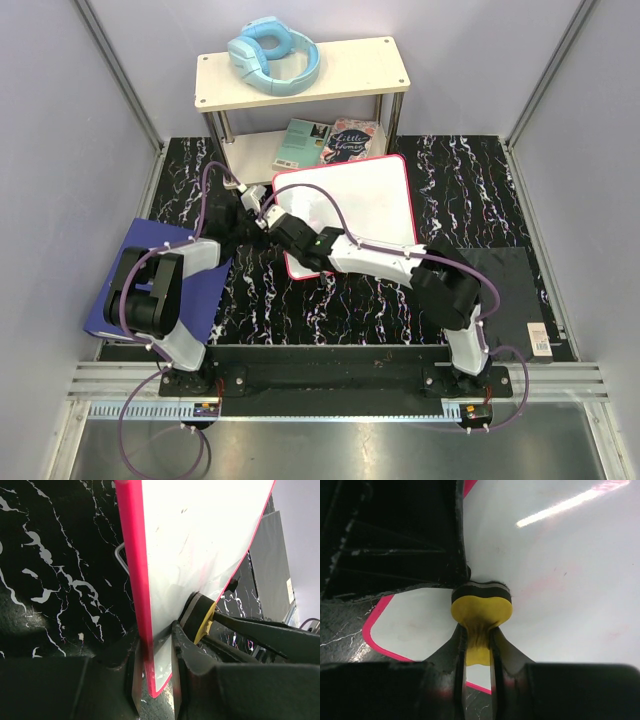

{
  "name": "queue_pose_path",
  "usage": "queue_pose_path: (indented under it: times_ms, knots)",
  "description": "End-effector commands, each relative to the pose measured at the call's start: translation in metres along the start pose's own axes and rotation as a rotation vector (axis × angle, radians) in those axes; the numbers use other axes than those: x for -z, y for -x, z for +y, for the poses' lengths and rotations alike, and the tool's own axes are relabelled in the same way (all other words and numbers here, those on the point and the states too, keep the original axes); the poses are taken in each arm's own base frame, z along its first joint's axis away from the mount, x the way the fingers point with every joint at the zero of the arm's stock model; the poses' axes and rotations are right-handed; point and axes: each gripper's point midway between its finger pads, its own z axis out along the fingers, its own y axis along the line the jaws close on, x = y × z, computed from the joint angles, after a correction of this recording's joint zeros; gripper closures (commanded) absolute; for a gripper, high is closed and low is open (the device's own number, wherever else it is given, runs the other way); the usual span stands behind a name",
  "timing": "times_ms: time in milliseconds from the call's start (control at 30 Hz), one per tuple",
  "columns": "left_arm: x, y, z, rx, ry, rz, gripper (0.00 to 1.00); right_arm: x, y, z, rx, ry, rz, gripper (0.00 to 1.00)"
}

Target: Erase the whiteboard

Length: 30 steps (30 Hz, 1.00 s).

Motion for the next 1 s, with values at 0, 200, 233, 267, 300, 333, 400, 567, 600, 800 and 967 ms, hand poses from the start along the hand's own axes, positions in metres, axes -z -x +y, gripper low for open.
queue_pose_path:
  times_ms: [0,200,233,267,300,333,400,567,600,800,967]
  knots:
    - [-0.002,-0.004,0.019,-0.009,0.057,0.005,1.00,-0.035,-0.061,0.000,-0.050,-0.070,0.105,1.00]
    - [-0.001,-0.005,0.020,-0.010,0.062,0.009,1.00,-0.029,-0.081,-0.055,-0.208,-0.241,0.124,1.00]
    - [-0.002,-0.006,0.020,-0.008,0.061,0.012,1.00,-0.027,-0.082,-0.063,-0.231,-0.254,0.120,1.00]
    - [-0.002,-0.006,0.021,-0.007,0.065,0.012,1.00,-0.026,-0.084,-0.071,-0.259,-0.264,0.121,1.00]
    - [-0.002,-0.006,0.021,-0.006,0.065,0.013,1.00,-0.024,-0.089,-0.087,-0.292,-0.287,0.127,1.00]
    - [-0.002,-0.006,0.021,-0.007,0.065,0.013,1.00,-0.023,-0.092,-0.096,-0.312,-0.300,0.131,1.00]
    - [-0.002,-0.007,0.022,-0.006,0.066,0.017,1.00,-0.019,-0.105,-0.120,-0.359,-0.337,0.150,1.00]
    - [-0.002,-0.007,0.023,-0.006,0.069,0.015,1.00,-0.008,-0.132,-0.158,-0.456,-0.386,0.182,1.00]
    - [-0.003,-0.007,0.023,-0.003,0.068,0.017,1.00,-0.007,-0.139,-0.161,-0.463,-0.388,0.196,1.00]
    - [-0.003,-0.007,0.023,-0.003,0.068,0.019,1.00,-0.004,-0.161,-0.151,-0.472,-0.311,0.256,1.00]
    - [-0.003,-0.007,0.023,-0.003,0.068,0.019,1.00,0.003,-0.180,-0.121,-0.483,-0.184,0.280,1.00]
